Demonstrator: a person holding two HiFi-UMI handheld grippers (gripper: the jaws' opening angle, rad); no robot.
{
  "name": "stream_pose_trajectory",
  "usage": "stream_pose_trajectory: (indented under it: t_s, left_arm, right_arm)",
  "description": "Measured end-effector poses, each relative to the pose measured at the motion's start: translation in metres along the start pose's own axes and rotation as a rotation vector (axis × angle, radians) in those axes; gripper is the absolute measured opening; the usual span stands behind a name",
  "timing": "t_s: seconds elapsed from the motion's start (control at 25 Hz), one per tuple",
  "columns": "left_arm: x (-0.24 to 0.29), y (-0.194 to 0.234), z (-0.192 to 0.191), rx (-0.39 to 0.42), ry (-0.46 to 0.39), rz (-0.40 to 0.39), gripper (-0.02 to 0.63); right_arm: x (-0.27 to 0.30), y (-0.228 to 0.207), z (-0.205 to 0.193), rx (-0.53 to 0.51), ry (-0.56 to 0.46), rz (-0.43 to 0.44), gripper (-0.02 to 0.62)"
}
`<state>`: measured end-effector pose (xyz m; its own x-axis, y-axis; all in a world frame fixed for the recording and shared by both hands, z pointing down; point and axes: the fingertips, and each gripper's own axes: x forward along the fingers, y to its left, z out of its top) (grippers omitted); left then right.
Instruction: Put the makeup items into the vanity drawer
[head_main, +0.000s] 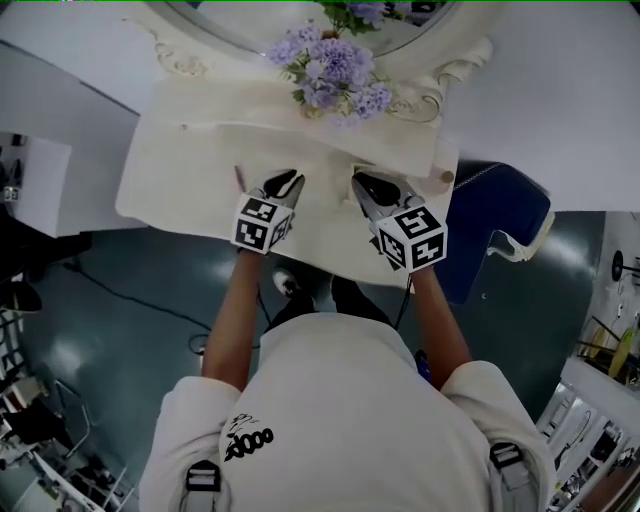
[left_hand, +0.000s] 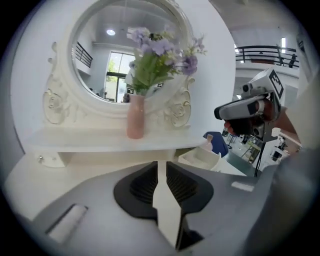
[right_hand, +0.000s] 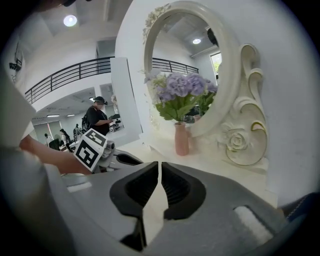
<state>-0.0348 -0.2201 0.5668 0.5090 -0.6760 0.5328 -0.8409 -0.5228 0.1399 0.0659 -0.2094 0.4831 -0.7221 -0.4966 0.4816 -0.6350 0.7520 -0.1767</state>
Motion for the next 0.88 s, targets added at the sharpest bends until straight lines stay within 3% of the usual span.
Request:
stream_pose_trajectory:
  t_s: [0.12, 0.36, 0.6, 0.88]
  left_arm:
    - [-0.04, 0.035, -0.006, -0.06, -0.042, 0.117, 0.017]
    - [-0.115, 0.078, -0.029, -0.153, -0.093, 0.283, 0.017]
    - [-0.16, 0.096, -0.06, -0.214, -0.093, 0.373, 0.017]
    - [-0.188, 0.107, -0.097, -0.276, -0.06, 0.423, 0.017]
  right_arm:
    - [0.026, 0.025, 0.007, -0.04, 0.022, 0.066, 0.029]
    - [0.085, 0.072, 0.011, -0.12, 0.074, 0.179, 0.038]
    - [0.147, 0.104, -0.004, -0.163, 0.166, 0.251, 0.069]
    - [0.22, 0.136, -0.054, -0.161, 0.327, 0.32, 0.118]
